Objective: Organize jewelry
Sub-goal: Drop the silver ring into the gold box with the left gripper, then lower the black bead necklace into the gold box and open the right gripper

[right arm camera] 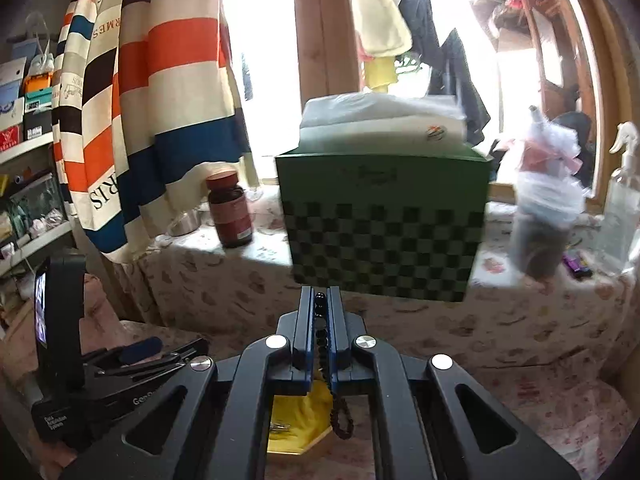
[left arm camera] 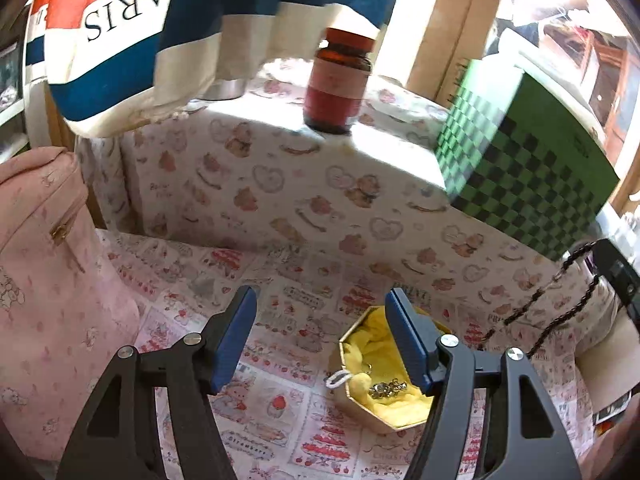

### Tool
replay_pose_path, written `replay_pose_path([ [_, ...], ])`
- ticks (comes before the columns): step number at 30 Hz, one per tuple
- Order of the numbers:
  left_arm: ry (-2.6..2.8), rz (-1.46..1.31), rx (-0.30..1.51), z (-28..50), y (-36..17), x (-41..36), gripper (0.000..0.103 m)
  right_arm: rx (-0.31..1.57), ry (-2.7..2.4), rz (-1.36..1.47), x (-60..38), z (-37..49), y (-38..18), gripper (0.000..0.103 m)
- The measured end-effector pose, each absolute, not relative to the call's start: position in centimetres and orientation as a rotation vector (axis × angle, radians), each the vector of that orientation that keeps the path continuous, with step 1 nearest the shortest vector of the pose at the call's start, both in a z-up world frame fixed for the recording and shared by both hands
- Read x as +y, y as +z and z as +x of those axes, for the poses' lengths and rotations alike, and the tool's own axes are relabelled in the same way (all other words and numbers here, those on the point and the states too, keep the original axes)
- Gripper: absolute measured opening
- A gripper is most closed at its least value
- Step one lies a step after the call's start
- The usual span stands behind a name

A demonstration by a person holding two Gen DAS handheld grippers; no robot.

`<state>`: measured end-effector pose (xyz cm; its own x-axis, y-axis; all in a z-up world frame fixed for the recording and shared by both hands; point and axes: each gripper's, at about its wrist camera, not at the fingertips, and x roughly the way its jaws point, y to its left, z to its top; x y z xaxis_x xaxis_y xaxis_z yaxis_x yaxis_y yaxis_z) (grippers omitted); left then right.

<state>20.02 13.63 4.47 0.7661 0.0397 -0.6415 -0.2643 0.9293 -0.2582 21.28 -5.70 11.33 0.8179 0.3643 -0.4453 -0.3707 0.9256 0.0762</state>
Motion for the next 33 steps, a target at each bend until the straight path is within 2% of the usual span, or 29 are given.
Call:
replay_pose_path([
  [8, 0.166, -0.360, 0.680, 19.9, 4.6, 13.7, 0.067, 0.531, 0.455, 0.013, -3.5, 22.3, 9.7, 0.006],
  [16, 0.177, -0.385, 0.682, 19.8, 4.6, 14.3, 0.067, 0.764, 0.508, 0.051, -3.6, 24.0, 4.3, 0.007],
  [21, 0.150, -0.355, 0.679, 19.6, 5.0, 13.3, 0.067, 0.743, 0.476, 0.057, -6.9, 22.9, 4.5, 0.008],
  [27, 0.122, -0.251, 0.651, 18.9, 6.3, 10.3, 0.070, 0.686, 0.384, 0.059, -13.2, 20.8, 5.4, 0.027],
  [29, 0.112, -0.227, 0.644, 18.7, 6.5, 9.1, 0.072, 0.659, 0.312, 0.061, -15.3, 20.2, 5.3, 0.029],
  [30, 0.100, -0.211, 0.644, 18.7, 6.5, 8.5, 0.073, 0.638, 0.244, 0.053, -16.2, 19.8, 5.2, 0.034],
  [31, 0.087, -0.188, 0.645, 18.6, 6.6, 7.7, 0.074, 0.619, 0.199, 0.049, -17.0, 19.4, 5.1, 0.045],
  [33, 0.079, -0.137, 0.646, 18.5, 6.5, 6.2, 0.076, 0.602, 0.186, 0.060, -18.5, 18.8, 4.9, 0.060],
])
